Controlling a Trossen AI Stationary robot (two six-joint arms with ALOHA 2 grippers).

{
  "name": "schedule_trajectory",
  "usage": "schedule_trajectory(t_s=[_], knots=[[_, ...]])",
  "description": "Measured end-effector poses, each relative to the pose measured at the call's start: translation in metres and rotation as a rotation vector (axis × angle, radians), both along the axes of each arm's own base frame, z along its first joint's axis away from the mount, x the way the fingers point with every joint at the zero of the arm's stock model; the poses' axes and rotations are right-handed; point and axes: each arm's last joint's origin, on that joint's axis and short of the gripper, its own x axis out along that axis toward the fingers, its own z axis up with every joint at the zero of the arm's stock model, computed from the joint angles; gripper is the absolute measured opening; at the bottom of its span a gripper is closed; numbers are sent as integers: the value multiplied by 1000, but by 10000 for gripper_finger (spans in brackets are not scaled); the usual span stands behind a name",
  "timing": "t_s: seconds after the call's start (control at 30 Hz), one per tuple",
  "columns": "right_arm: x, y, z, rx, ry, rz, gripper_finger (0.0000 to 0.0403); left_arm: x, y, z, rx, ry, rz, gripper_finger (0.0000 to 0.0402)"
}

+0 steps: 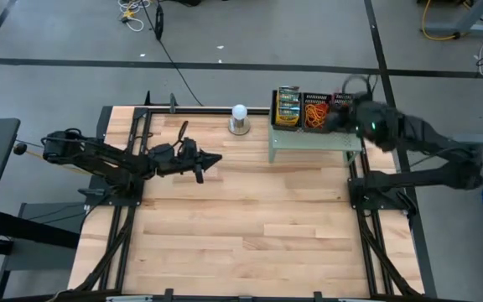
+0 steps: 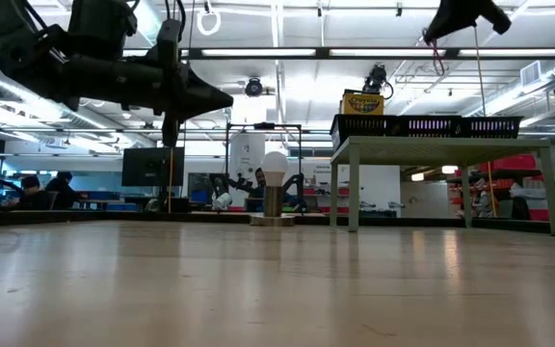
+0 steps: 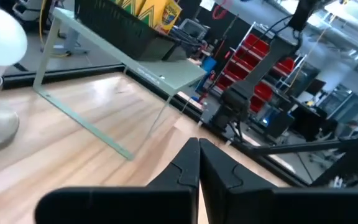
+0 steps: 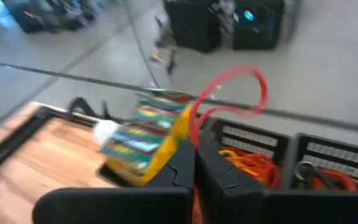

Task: Pick & Place Office Desk Supplies
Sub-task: Put the red rubber band into the middle basket on the shelf, then return to Home Position

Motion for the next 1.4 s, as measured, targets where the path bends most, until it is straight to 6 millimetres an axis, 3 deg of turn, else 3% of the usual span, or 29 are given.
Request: schedule_trajectory(t_s=[0.13, 0.33, 0.43, 0.57, 0.77, 1.07, 1.23, 1.4], knots=[[8, -36, -1, 109, 59, -41, 7, -2, 6, 2, 35, -6, 4, 7], [24, -94, -40, 330, 240, -105, 9, -3, 11, 3, 38, -9, 28, 7], [31, -112, -55, 373, 317, -110, 11, -3, 12, 3, 51, -3, 20, 8], [37, -121, -65, 414, 345, -103, 29, -8, 15, 2, 57, 1, -19, 8], [36, -120, -64, 412, 340, -101, 93, -31, 18, -3, 64, -13, 15, 6], [21, -101, -43, 316, 319, -47, 170, -74, 16, -12, 140, -76, 73, 5], [14, -71, -25, 206, 319, 96, 151, -84, 15, -13, 170, -49, 93, 5], [6, -36, -20, 79, 286, 244, 66, -90, 13, -13, 195, -15, 45, 5]])
